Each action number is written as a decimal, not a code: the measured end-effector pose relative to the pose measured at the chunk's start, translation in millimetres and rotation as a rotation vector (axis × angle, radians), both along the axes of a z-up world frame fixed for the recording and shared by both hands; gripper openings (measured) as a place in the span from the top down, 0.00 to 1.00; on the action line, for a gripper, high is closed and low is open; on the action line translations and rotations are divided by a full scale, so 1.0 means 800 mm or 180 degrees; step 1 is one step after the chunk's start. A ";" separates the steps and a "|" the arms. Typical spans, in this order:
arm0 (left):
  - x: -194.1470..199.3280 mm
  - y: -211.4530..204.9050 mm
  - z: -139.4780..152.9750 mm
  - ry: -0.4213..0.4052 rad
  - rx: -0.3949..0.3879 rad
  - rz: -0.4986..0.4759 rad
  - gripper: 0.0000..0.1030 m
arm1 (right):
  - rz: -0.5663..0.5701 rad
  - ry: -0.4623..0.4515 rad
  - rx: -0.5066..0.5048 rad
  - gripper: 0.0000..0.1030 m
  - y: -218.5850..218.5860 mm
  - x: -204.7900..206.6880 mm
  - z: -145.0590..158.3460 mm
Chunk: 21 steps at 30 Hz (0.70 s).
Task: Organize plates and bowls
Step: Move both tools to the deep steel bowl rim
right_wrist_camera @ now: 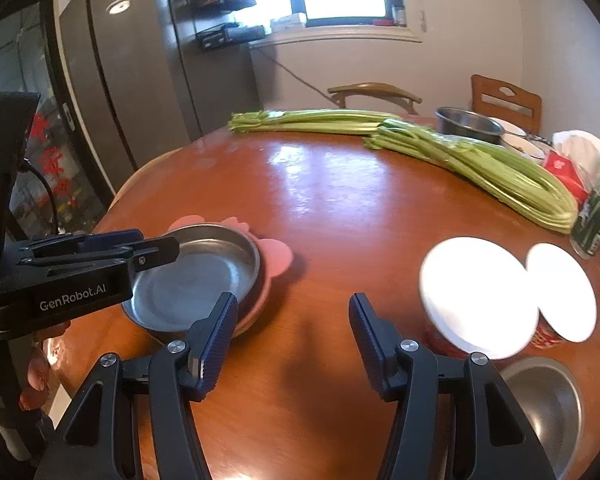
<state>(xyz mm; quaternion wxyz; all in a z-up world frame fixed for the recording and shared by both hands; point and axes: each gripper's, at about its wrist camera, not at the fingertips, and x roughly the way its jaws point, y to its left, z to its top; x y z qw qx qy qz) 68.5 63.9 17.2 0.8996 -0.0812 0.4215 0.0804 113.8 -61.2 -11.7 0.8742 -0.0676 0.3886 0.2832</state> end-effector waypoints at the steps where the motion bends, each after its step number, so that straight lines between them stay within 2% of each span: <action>1: 0.000 -0.007 0.001 -0.0003 0.0001 -0.0033 0.56 | -0.0024 -0.0003 0.0014 0.42 -0.007 0.000 0.001; 21: 0.004 -0.134 -0.012 0.0032 -0.0019 -0.0560 0.56 | -0.0690 -0.0218 0.0001 0.41 -0.153 -0.018 0.015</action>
